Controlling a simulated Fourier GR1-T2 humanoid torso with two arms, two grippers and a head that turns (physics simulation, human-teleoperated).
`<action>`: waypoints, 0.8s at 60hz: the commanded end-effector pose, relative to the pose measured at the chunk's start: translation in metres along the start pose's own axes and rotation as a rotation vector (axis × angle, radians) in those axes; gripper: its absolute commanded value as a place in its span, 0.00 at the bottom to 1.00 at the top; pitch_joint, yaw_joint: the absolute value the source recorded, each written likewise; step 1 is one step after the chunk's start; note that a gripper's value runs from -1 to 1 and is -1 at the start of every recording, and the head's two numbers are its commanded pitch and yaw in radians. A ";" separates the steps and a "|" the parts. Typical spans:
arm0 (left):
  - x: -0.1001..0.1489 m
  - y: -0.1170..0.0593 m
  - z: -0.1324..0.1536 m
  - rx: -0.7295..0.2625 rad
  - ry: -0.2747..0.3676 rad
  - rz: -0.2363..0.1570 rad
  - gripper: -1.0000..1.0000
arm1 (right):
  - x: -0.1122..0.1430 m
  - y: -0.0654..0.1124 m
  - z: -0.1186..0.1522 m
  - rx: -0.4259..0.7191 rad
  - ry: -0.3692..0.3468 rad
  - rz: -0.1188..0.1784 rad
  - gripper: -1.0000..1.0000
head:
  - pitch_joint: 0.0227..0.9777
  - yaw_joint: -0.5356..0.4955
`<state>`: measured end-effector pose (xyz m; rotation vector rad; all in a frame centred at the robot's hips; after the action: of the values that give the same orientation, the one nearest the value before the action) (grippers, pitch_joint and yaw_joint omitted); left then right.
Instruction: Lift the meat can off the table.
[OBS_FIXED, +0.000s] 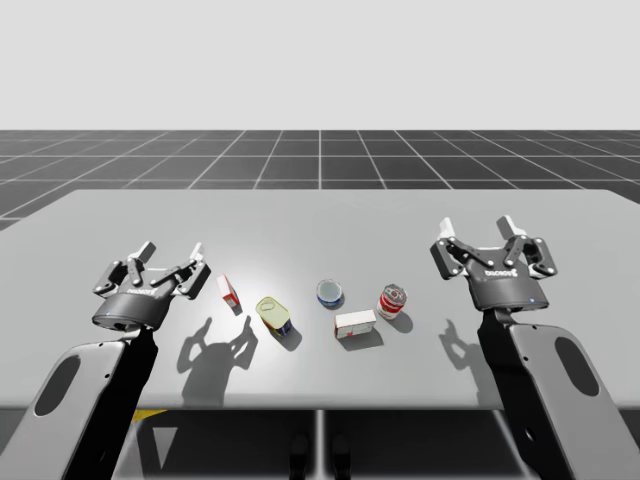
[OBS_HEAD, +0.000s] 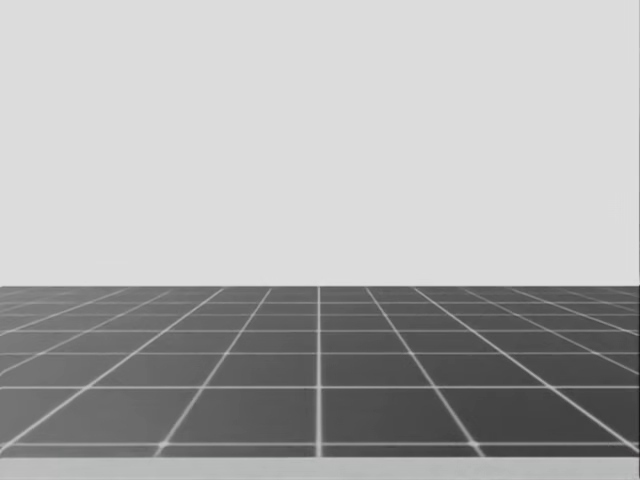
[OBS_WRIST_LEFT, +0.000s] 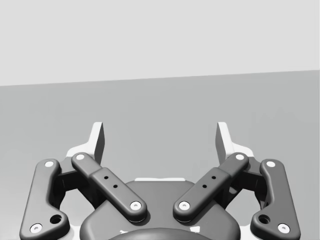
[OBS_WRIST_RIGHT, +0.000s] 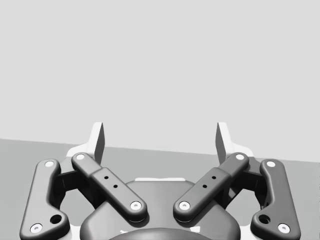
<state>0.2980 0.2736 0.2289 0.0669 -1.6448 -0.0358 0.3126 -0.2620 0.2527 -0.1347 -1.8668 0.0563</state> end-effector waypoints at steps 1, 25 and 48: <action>0.000 0.000 0.000 0.000 0.000 0.000 0.00 | 0.001 0.001 0.003 0.000 -0.020 -0.030 0.00 | 0.03 0.51; 0.001 0.001 -0.001 0.005 0.000 0.000 0.00 | 0.003 -0.003 -0.002 0.017 0.023 -0.051 0.00 | 0.33 0.50; 0.000 0.002 -0.002 0.001 0.002 -0.009 0.00 | 0.003 -0.003 -0.003 0.017 0.032 -0.043 0.00 | 0.68 0.57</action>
<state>0.2994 0.2753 0.2293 0.0744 -1.6441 -0.0381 0.3137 -0.2648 0.2567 -0.0816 -1.8406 0.0368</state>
